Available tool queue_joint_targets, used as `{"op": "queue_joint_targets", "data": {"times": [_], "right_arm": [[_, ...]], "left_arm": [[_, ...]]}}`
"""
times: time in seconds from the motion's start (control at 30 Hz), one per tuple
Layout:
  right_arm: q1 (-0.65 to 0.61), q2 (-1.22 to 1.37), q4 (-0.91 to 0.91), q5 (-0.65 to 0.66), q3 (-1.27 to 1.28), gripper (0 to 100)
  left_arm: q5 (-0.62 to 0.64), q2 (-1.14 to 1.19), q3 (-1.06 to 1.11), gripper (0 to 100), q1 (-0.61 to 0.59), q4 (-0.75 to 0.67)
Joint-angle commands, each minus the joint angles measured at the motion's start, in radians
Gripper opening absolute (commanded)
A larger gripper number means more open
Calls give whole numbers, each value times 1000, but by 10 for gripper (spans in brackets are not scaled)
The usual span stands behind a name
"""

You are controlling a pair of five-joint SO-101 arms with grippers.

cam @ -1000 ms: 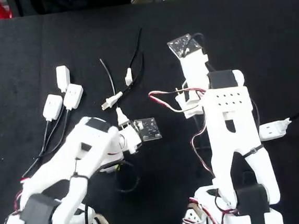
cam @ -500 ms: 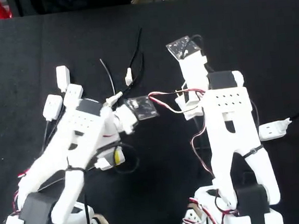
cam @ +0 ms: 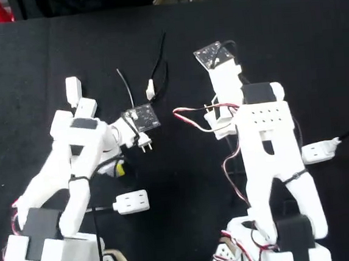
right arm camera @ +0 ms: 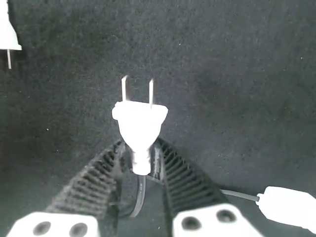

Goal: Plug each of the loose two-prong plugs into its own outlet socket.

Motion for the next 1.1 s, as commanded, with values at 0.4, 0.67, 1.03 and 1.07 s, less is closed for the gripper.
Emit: {"op": "queue_joint_targets", "data": {"times": [0.4,0.67,1.03,1.07], "right_arm": [[-32,-25,26,84,-1,11],[-322,-16,-49,192,148,11],[-497,-16,-434,304,527,11],[-496,-16,-440,304,536,12]], "left_arm": [[175,-577,41,277,-105,245],[196,-1083,544,277,-380,66],[313,-1636,970,277,-440,114],[322,-1672,967,277,-444,152]]}}
